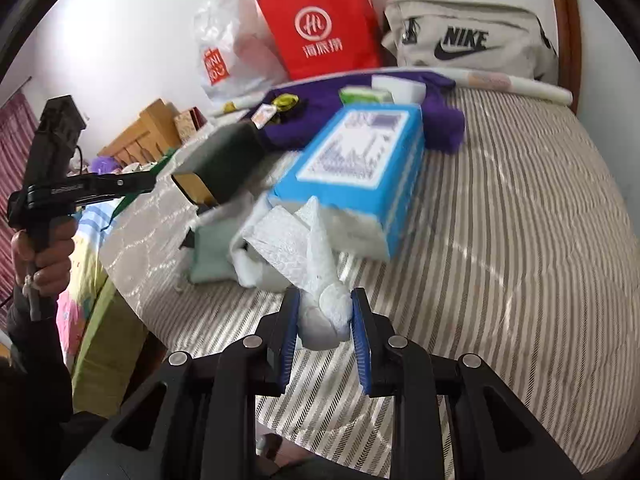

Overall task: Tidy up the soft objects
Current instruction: 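Carry the green packet and white glove over the purple towel with both grippers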

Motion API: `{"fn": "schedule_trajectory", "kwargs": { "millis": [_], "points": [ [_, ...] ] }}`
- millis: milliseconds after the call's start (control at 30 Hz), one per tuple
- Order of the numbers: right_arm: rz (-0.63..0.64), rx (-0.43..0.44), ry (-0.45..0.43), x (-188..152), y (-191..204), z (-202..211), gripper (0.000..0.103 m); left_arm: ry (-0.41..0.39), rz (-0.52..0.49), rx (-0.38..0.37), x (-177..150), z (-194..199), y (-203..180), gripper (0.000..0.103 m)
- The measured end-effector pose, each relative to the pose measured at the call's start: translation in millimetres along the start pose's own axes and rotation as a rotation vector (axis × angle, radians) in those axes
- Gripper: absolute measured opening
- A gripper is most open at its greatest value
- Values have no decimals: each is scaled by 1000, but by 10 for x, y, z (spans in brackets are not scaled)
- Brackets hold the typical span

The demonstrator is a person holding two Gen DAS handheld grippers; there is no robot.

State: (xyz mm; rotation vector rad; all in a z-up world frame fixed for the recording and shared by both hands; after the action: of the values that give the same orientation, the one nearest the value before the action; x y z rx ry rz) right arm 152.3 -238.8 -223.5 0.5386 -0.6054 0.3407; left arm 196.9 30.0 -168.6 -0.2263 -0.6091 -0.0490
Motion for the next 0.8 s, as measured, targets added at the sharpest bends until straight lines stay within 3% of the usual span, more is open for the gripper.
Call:
{"fn": "schedule_trajectory", "kwargs": {
  "millis": [300,800],
  "points": [
    [22,31,-50,390,51,119,26,-4,21,-23,263,-16,74,38],
    [103,14,-124,1479,77,-64,26,6,33,-25,749,-287,160,38]
  ]
}}
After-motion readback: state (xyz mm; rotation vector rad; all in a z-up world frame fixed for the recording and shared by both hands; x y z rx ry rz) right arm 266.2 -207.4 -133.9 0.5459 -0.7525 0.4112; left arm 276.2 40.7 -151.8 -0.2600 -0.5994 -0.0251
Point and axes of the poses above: each gripper's, at about its wrist camera, not at the fingertips, and z roughly against the way its jaws point, y to its left, x to its top, the point moved 6 cm from there along -z, roughly the way its jaws point, and after that the axes turned 6 degrees about x, right-handed, at the moved point
